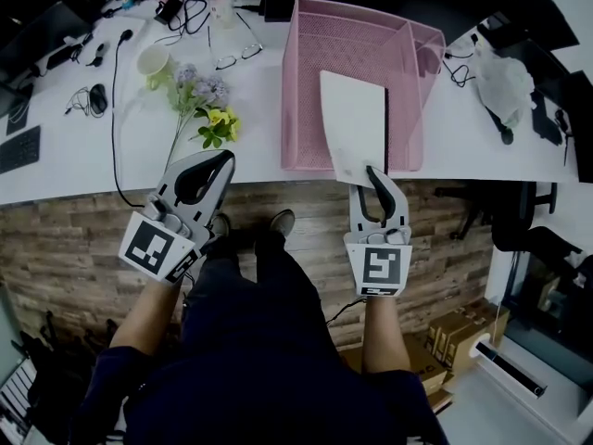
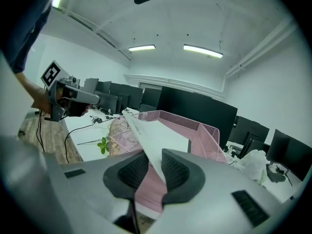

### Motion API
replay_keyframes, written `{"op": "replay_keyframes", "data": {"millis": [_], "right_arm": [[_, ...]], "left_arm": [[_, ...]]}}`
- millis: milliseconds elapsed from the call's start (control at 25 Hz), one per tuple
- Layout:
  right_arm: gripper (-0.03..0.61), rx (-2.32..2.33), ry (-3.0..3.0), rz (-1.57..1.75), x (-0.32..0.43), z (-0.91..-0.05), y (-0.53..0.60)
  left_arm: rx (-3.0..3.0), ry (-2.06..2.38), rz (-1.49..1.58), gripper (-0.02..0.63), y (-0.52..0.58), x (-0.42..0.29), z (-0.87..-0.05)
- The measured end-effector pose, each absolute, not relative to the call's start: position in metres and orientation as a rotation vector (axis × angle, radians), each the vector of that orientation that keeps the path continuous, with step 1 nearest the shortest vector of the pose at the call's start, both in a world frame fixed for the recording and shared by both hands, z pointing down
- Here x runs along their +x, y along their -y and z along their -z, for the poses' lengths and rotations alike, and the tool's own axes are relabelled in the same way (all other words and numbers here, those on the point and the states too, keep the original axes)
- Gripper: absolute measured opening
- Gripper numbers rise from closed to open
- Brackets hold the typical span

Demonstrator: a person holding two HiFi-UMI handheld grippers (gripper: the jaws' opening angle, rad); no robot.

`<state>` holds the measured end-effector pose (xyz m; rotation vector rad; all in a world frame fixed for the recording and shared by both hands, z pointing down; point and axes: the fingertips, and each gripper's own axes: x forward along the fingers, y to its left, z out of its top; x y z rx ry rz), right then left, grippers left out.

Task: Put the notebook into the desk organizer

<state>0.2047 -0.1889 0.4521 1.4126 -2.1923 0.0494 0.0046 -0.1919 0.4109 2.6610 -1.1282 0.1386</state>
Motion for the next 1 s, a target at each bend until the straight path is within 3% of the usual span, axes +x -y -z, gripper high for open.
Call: {"op": "replay_keyframes", "data": {"millis": [480,640,760,1000], "right_arm": [[0.121,1.389,2.149,-0.058,0.198,-0.464,0.183],[0.17,1.38,2.136,-0.06,0.194,-0.469,0.181],[0.247,1.373,2.123,-0.067,0.193,-0.473,0.179],[0.292,1.372,2.105,-0.077,0.19,-0.476,0.176]], "left_arm": [[2.663,1.101,-0.135,0.032,0.191,0.005,-0.414],[2.662,1.092,-0.137,0.032,0.188,0.004,-0.417],[2.659,1.088,-0.137,0.032,0.186,0.003,-0.418],[2.666,1.073,-0.143,0.032,0.183,0.001,-0.418]]}}
